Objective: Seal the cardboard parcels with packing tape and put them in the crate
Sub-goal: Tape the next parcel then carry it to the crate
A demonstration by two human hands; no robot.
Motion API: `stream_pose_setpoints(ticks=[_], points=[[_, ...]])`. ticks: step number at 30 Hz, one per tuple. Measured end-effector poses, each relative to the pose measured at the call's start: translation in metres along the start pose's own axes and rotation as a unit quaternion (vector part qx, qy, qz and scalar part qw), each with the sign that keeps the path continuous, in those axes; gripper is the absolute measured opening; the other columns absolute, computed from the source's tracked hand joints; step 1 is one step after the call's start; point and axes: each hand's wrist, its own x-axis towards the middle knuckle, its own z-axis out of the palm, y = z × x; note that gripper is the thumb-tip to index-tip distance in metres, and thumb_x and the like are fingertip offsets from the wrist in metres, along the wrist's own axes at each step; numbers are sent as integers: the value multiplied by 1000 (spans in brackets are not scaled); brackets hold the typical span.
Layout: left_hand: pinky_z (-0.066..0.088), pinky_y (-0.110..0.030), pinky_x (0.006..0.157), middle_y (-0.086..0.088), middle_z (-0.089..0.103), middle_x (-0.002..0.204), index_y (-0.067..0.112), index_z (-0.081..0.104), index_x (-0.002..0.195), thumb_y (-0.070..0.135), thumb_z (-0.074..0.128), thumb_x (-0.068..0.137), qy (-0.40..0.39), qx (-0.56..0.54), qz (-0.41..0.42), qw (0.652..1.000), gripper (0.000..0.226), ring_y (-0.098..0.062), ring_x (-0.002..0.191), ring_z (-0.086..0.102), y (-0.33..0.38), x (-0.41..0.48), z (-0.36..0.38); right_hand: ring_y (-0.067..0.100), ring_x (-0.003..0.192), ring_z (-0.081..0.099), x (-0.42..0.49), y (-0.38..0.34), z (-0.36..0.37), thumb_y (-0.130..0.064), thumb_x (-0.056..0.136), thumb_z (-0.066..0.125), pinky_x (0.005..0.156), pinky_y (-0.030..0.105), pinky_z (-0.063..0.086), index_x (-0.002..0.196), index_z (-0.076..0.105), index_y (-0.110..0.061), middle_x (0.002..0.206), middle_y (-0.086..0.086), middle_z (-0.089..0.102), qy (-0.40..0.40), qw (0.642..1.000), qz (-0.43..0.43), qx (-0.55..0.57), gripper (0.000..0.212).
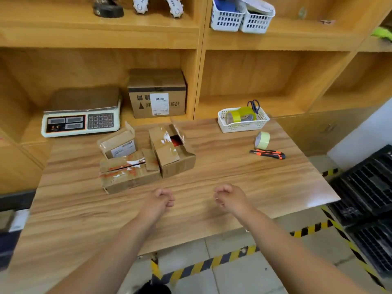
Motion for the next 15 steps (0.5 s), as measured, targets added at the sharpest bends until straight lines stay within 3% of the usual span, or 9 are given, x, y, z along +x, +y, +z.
stream_pose_setpoints(ticks=[2,6,9,11,15], points=[[46,-29,68,-8,63,83,12,58,85,2,48,92,20,-4,-6,1000,16,-16,71,58,1,0,6,15,70,58,11,-1,-7,-3,88,55,54,15,43,98,65,-9,88,8,64,-20,1000,-9,-13,16],[45,-26,64,-9,62,81,12,57,83,1,48,92,65,-12,-2,998,17,-16,69,57,9,7,13,18,80,61,34,-10,-6,-6,87,55,72,24,44,90,66,-15,85,6,67,-62,995,-38,-62,15],[48,-32,71,-8,63,79,14,60,81,2,48,89,97,-6,18,995,18,-21,75,58,22,19,17,20,79,60,57,-20,-1,-4,87,53,66,23,41,77,62,-23,77,3,65,-74,991,-63,-94,23],[49,-34,77,-5,65,83,15,62,90,7,50,89,109,11,29,994,15,-21,78,59,29,30,18,17,78,59,70,-29,1,-4,88,53,66,22,43,79,63,-21,75,0,64,-72,988,-75,-113,22],[41,-28,64,-11,66,97,13,62,104,13,48,90,125,69,51,988,20,-28,80,59,46,59,15,20,90,63,97,-51,9,-5,86,50,88,32,50,94,68,-19,95,4,68,-79,978,-99,-163,24]])
